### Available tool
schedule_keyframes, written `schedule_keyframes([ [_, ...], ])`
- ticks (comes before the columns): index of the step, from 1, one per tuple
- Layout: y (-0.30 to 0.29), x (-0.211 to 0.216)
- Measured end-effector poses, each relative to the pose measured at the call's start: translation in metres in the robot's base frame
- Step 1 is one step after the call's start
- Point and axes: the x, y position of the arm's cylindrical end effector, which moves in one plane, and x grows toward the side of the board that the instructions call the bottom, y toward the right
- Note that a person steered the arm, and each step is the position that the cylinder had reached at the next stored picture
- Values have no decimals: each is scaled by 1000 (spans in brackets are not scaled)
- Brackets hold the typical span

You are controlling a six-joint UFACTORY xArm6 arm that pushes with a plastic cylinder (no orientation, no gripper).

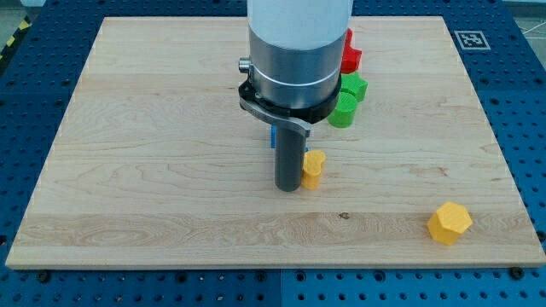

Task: Nudge the blue triangle along with yellow heart a bit right

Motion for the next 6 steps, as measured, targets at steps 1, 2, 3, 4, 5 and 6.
schedule_keyframes([
  [1, -26, 1],
  [2, -39, -31],
  [3, -32, -42],
  [4, -32, -41],
  [5, -21, -30],
  [6, 4, -15],
])
